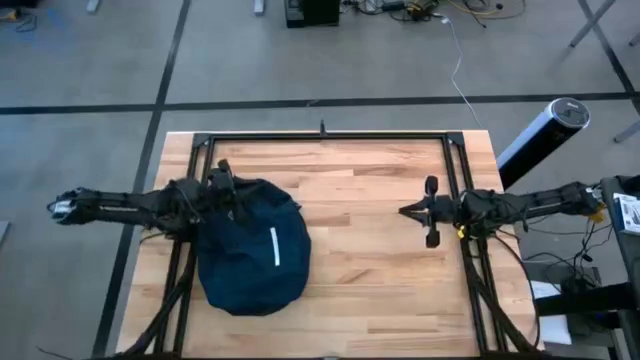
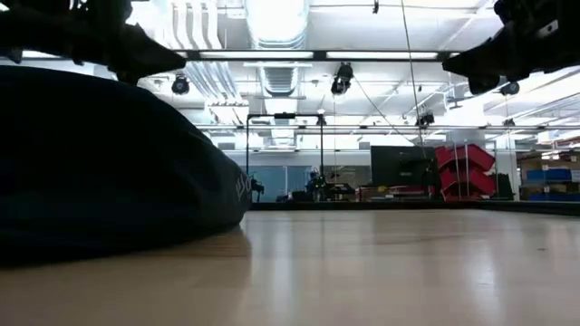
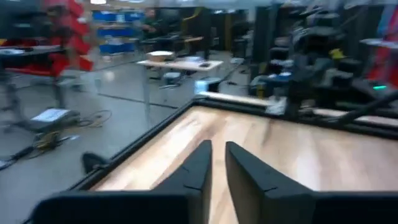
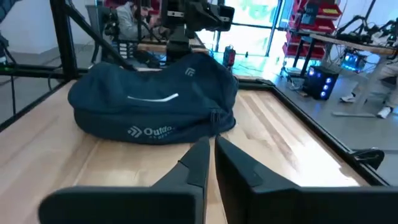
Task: Unpack backpack
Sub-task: Return to Home Position
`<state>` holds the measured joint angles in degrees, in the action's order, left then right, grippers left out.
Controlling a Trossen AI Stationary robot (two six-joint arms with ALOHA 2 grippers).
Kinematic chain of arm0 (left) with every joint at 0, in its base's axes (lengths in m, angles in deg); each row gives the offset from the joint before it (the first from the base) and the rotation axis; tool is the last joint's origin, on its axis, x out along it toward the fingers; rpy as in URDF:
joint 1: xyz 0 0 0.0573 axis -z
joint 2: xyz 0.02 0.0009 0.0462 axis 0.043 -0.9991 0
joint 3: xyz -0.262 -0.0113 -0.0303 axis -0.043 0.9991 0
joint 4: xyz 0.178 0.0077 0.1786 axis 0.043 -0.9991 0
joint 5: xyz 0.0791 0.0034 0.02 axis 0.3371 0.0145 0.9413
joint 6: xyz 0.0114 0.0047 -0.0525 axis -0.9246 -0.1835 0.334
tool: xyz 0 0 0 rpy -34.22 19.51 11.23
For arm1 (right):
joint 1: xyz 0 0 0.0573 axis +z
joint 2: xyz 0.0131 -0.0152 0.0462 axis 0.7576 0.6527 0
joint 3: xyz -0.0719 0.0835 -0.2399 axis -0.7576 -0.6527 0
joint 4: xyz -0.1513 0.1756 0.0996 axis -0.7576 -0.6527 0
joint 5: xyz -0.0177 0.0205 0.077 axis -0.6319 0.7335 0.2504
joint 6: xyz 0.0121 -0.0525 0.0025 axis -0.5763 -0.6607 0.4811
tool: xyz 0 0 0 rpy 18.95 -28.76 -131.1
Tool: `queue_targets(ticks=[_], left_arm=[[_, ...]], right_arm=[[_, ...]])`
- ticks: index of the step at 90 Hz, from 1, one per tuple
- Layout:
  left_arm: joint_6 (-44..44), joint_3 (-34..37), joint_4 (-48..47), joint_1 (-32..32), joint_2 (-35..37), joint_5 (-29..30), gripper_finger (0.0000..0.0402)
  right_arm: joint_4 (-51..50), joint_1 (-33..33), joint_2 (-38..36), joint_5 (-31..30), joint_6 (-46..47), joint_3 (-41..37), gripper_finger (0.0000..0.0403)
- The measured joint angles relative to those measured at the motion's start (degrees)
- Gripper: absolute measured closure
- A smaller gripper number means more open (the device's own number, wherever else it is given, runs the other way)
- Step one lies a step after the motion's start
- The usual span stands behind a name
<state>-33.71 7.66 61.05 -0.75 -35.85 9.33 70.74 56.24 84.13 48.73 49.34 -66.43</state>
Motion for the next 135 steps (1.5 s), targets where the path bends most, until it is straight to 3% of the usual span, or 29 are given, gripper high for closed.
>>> queue_targets(ticks=[6, 15, 51, 59, 99, 116, 135], left_arm=[[0.64, -0.01, -1.62, -3.58, 1.39, -5.54, 0.0395], [0.75, 0.01, -5.56, -6.41, 4.02, -9.27, 0.0398], [0.38, 7.82, -9.75, -6.42, 25.17, -10.12, 0.0401], [0.65, 8.34, -13.17, -6.33, 29.19, -10.18, 0.0401], [-0.74, 10.94, -11.21, -5.92, 29.26, -12.91, 0.0402], [-2.16, 15.8, -4.79, -5.83, 29.25, -19.9, 0.0402], [-2.83, 16.62, -6.35, -5.8, 28.91, -21.7, 0.0402]], right_arm=[[-0.05, -0.46, -0.96, -0.6, -0.91, 0.0, 0.04], [-1.25, -0.96, -2.8, -0.73, -0.15, 0.0, 0.04], [-8.85, -1.03, -18.38, -0.23, 2.15, -1.17, 0.0403], [-8.51, -1.03, -18.78, -0.05, 2.11, -1.92, 0.0403], [-1.26, -1.03, -18.35, 3.87, 7.24, -10.66, 0.0403], [-1.09, -1.01, -18.15, 8.83, 7.38, -10.64, 0.0403], [-2.36, -1.02, -16.29, 10.13, 8.23, -10.62, 0.0403]])
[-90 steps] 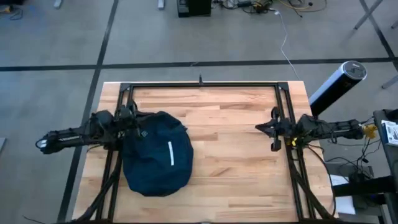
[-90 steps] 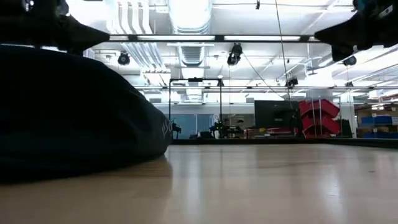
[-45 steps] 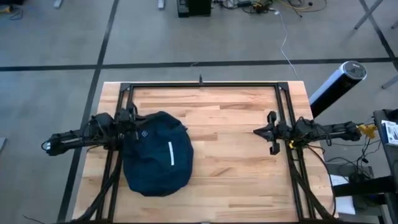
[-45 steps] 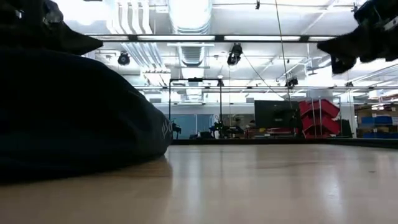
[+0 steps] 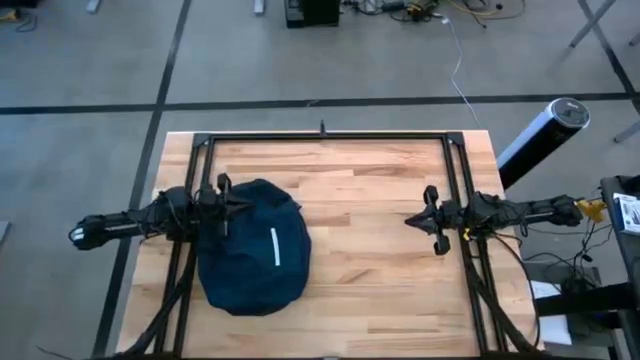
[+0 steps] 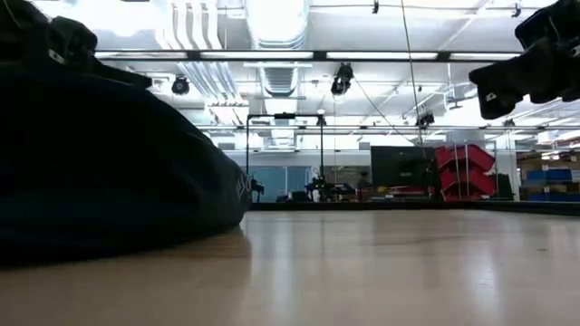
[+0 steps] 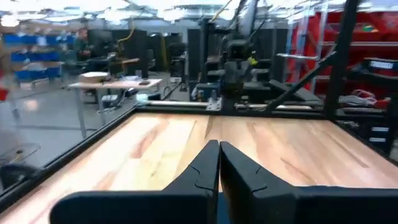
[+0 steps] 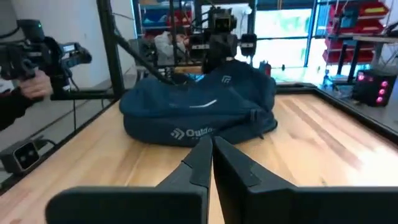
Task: Unpack backpack
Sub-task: Return to Home Position
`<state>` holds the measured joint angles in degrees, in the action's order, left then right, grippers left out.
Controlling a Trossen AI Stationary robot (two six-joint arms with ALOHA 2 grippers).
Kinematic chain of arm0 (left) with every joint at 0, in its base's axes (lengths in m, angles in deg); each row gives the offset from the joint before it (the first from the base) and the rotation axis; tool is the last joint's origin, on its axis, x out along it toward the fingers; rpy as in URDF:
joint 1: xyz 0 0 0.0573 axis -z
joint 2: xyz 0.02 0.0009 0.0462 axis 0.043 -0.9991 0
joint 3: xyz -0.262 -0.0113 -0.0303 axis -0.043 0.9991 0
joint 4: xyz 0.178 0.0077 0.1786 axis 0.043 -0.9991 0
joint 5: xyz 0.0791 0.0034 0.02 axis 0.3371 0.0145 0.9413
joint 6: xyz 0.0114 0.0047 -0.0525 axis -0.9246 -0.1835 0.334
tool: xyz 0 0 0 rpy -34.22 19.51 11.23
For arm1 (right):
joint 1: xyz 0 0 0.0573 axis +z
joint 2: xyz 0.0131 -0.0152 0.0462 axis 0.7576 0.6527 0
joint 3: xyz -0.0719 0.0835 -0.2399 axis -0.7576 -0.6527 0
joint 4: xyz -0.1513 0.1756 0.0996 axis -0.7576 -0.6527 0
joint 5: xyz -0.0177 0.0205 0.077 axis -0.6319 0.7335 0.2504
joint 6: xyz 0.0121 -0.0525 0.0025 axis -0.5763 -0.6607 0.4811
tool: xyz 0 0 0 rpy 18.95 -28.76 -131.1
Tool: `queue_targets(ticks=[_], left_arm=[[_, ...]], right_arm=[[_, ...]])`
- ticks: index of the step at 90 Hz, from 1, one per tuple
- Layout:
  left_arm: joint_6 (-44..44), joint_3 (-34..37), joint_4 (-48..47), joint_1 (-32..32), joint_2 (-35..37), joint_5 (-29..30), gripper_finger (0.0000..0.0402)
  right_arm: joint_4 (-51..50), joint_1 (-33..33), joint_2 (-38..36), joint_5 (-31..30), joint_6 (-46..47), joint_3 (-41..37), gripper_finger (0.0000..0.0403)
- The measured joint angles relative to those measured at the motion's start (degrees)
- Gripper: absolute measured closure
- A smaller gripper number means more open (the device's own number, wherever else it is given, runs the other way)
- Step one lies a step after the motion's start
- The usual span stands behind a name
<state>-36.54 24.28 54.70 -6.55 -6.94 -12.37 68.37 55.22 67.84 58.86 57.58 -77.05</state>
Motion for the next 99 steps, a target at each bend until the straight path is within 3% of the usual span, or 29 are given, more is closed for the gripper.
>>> queue_targets(ticks=[34, 99], left_arm=[[-0.07, 0.0, 0.39, -0.02, -2.06, 0.59, 0.0401], [0.04, 0.0, 0.12, -0.02, -8.27, 0.67, 0.0397]], right_arm=[[-0.09, 0.01, 5.12, -0.07, -1.15, 0.0, 0.0403], [-0.13, 0.01, 5.92, -0.11, -1.17, 0.0, 0.0403]])
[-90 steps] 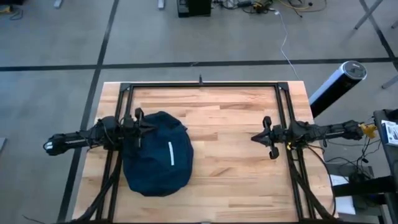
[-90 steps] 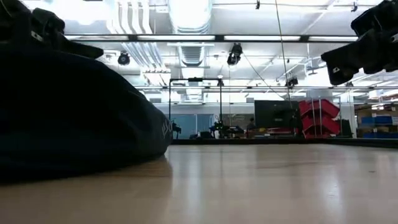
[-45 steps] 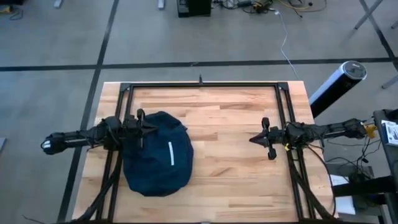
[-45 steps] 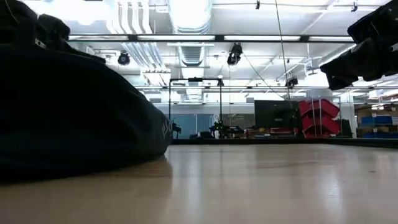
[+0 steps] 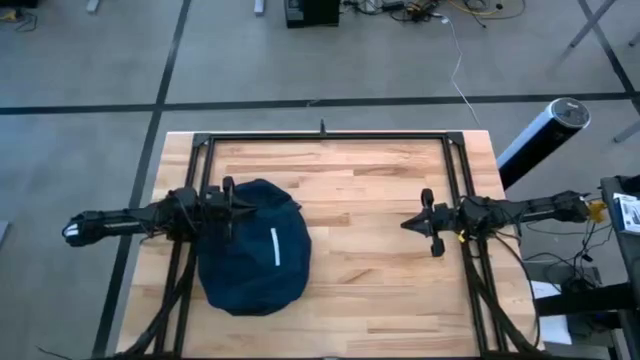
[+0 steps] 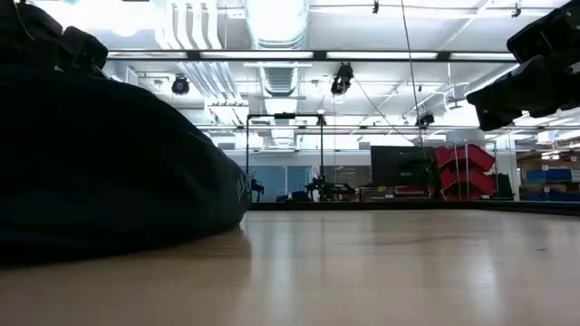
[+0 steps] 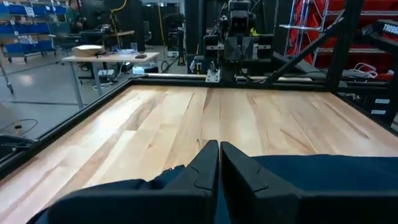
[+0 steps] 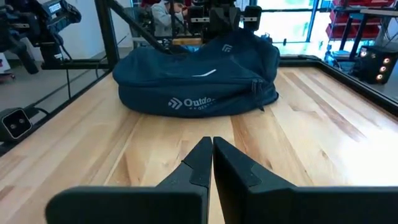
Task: Unpack backpack
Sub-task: Return to Home Position
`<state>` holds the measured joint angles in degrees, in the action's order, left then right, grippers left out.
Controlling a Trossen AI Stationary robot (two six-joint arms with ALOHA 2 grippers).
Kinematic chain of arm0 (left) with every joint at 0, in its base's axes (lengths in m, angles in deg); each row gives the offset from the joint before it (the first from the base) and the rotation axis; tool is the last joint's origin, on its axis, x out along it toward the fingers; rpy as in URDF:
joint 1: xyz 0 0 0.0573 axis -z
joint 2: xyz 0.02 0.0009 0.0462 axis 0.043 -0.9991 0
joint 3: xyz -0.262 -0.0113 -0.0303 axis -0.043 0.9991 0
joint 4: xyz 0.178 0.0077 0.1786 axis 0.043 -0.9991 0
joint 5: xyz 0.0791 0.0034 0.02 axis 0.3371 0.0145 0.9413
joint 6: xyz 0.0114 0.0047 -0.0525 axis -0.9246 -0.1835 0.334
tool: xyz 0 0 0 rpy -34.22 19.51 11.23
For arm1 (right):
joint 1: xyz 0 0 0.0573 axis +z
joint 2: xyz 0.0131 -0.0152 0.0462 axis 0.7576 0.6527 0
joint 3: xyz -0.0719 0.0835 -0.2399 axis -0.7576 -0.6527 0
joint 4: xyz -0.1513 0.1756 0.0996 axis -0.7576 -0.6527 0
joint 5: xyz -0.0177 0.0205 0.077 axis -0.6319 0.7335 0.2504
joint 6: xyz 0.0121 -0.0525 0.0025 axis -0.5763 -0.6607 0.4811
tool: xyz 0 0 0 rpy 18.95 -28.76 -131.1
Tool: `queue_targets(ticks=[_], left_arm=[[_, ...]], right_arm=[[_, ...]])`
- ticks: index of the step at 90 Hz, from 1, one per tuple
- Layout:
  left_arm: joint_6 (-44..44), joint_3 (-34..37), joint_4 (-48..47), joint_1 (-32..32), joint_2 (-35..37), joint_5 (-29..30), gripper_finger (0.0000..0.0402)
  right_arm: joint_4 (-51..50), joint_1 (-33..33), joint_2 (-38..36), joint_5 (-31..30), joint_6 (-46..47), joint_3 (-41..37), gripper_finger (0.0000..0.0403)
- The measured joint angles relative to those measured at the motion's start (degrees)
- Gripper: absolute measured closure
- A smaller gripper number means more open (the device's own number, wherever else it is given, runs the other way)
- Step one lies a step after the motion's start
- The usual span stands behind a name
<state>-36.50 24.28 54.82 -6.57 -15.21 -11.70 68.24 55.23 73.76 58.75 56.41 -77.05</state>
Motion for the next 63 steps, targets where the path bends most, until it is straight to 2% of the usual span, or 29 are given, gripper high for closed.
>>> queue_targets(ticks=[63], left_arm=[[0.0, 0.0, -0.07, 0.0, -3.5, 0.03, 0.0397]], right_arm=[[0.0, -0.01, 0.11, -0.01, -0.02, 0.0, 0.0403]])
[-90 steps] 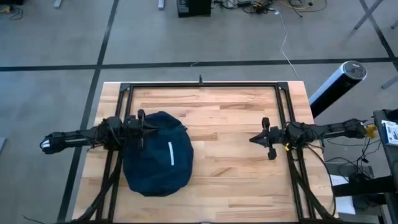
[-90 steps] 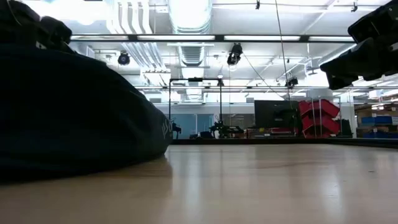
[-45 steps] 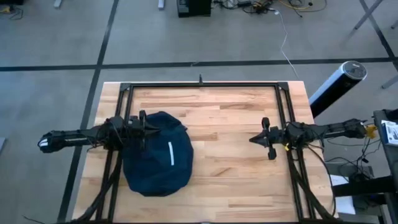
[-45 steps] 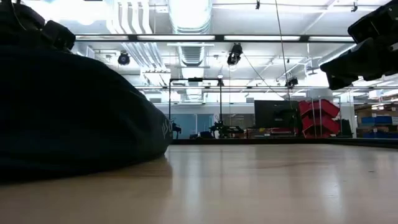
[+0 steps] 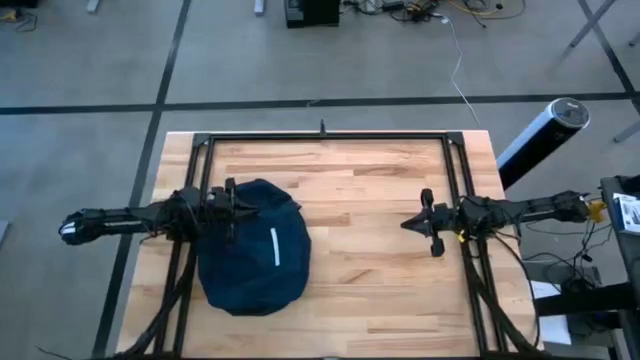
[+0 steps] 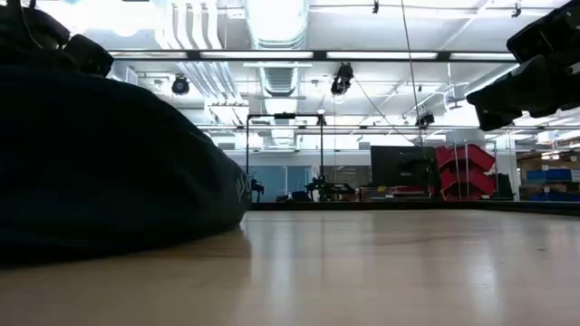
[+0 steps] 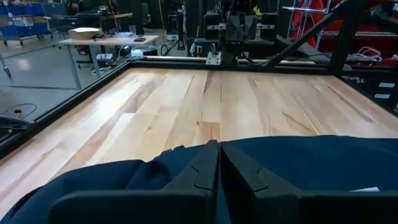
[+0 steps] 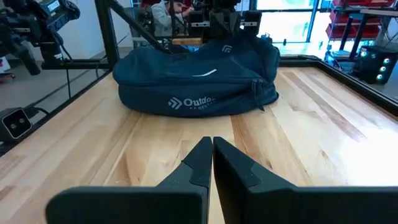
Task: Unpack backpack
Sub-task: Return to Home Position
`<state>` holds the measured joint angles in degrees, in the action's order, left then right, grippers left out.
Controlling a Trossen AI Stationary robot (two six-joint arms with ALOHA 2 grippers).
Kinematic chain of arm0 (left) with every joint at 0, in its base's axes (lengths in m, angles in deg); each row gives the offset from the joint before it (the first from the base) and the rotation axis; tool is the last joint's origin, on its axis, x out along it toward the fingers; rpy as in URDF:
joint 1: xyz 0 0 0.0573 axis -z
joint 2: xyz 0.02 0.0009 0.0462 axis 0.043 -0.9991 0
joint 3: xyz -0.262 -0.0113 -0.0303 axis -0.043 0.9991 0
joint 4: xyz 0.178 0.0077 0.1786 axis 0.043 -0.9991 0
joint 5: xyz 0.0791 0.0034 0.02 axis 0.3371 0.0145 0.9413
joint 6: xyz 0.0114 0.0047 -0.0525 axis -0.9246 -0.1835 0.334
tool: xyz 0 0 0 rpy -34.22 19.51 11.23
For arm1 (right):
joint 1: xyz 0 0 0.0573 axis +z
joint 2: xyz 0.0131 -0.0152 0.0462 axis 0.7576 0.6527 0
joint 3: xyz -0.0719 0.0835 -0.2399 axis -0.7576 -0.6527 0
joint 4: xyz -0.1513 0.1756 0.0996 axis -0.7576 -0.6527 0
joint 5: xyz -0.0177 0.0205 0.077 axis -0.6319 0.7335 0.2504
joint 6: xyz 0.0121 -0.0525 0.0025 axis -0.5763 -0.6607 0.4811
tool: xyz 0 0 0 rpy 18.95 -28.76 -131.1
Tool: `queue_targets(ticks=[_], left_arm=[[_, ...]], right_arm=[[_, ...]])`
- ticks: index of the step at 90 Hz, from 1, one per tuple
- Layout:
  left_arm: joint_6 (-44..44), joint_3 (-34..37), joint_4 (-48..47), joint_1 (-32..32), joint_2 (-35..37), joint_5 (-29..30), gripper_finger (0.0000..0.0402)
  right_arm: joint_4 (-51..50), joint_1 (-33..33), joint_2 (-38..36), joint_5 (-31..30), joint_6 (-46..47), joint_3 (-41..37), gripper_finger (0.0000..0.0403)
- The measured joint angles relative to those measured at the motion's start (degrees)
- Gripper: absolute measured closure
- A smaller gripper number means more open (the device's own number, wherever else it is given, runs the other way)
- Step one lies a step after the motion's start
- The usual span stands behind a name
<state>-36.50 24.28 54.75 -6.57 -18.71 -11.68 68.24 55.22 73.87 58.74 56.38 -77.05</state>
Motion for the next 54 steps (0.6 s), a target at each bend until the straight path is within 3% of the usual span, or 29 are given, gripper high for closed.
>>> queue_targets(ticks=[54], left_arm=[[0.0, -0.02, 0.06, 0.0, -0.71, 0.0, 0.0397]], right_arm=[[-0.02, 0.0, 0.31, -0.01, 0.0, 0.0, 0.0403]])
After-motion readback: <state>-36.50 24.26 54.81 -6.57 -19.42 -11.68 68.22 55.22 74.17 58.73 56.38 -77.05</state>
